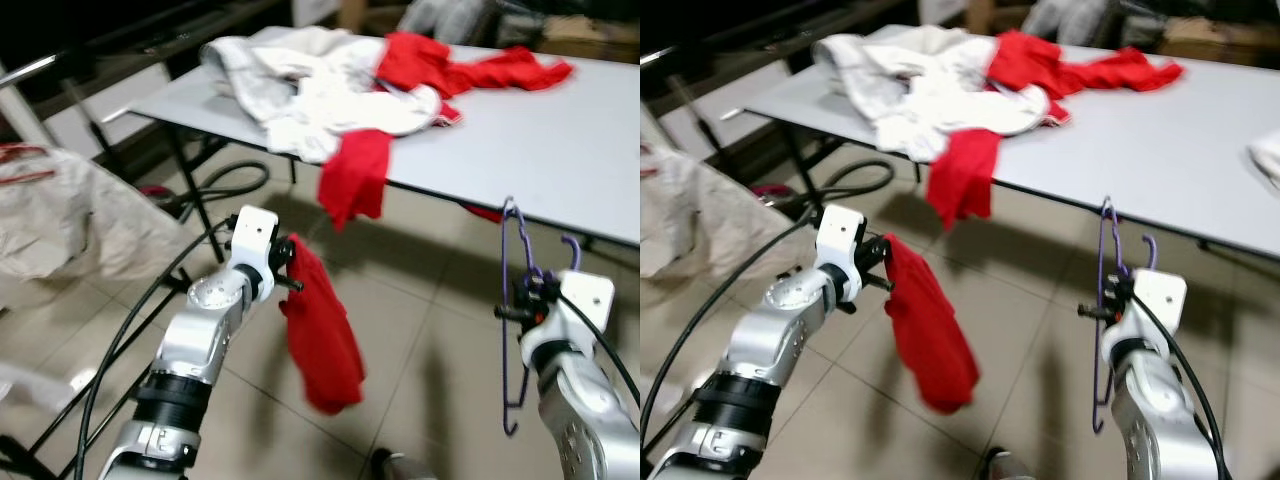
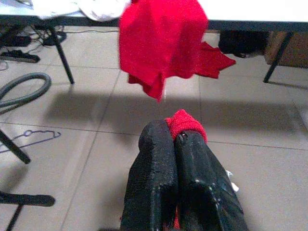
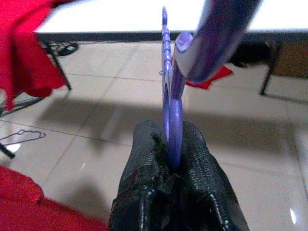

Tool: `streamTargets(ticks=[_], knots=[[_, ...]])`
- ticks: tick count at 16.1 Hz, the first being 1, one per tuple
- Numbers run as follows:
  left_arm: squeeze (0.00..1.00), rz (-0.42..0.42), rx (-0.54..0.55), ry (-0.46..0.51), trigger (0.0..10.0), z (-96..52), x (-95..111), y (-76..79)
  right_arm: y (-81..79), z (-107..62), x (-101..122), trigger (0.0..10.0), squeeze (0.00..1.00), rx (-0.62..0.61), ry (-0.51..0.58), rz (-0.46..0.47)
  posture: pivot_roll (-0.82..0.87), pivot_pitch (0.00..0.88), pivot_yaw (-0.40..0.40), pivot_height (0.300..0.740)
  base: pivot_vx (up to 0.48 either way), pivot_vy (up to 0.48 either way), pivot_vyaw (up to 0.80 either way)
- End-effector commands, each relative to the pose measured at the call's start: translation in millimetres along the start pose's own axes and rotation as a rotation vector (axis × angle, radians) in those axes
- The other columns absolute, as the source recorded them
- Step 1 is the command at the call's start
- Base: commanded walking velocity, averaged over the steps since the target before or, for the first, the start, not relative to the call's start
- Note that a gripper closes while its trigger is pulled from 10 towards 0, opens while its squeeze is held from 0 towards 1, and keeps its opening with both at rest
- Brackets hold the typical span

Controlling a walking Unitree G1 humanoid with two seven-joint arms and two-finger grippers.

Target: Hang hanger

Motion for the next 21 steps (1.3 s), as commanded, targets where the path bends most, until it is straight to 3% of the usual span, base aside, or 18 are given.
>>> streamTargets(ticks=[1,6,11,12,14,16,17,19,20,21], knots=[[0.0,0.01,0.01,0.066,10.0,-3.1,15,-3.0,-0.4,-2.7,7,10.0,0.0,-0.005,0.021,0.006,-0.14,0.0,0.149,0.74,0.0,0.0,-0.8],[0.0,0.076,-0.034,0.028,10.0,-7.1,9,-5.5,-9.3,-23.3,-1,10.0,0.0,-0.003,0.001,0.023,-0.16,0.0,0.157,0.74,0.0,0.0,-0.8],[0.0,0.03,-0.031,-0.006,10.0,-15.6,-3,-10.2,-20.1,-37.2,-6,10.0,0.0,0.024,-0.015,-0.001,-0.17,0.0,0.162,0.74,0.0,0.0,-0.8],[0.0,0.02,0.021,-0.032,10.0,-22.3,-20,-17.1,-24.0,-38.4,-3,10.0,0.0,0.065,-0.005,-0.025,-0.13,0.0,0.118,0.74,0.0,0.0,-0.8],[0.0,0.011,0.017,0.0,10.0,-26.4,-14,-13.6,-26.6,-37.5,7,10.0,0.0,0.12,0.03,-0.028,-0.11,0.0,0.089,0.74,0.0,0.0,-0.8],[0.0,0.018,0.008,-0.008,10.0,-27.2,-15,-10.5,-17.1,-36.0,8,10.0,0.0,0.127,0.052,-0.067,-0.13,0.0,0.11,0.74,0.0,0.0,-0.8],[0.0,0.029,-0.023,-0.007,10.0,-22.5,-17,3.1,-6.5,-36.6,10,10.0,0.0,0.117,0.065,-0.062,-0.15,0.0,0.129,0.74,0.0,0.0,-0.8],[0.0,0.065,-0.069,-0.032,10.0,-23.0,-23,13.5,-2.8,-41.4,8,10.0,0.0,0.098,0.058,-0.055,-0.16,0.0,0.144,0.74,0.0,0.0,-0.8],[0.0,0.066,-0.086,-0.041,10.0,-24.8,-23,16.3,-1.9,-44.2,8,10.0,0.0,0.086,0.055,-0.023,-0.15,0.0,0.14,0.74,0.0,0.0,-0.8],[0.0,0.094,-0.068,-0.063,10.0,-28.2,-22,6.7,-8.4,-47.9,8,10.0,0.0,0.088,0.05,0.006,-0.13,0.0,0.125,0.74,0.0,0.0,-0.8]])
Point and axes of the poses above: a point about 5 cm out from each wrist's last joint towards the gripper, its own z axis pointing out of the wrist towards the gripper, its own x axis along the axis of the wrist's last joint, y = z × x, the point moved 4 cm from there along z, pointing out of the wrist towards the gripper, and after that the axes turned 15 degrees about -z, right-handed, at the moved point
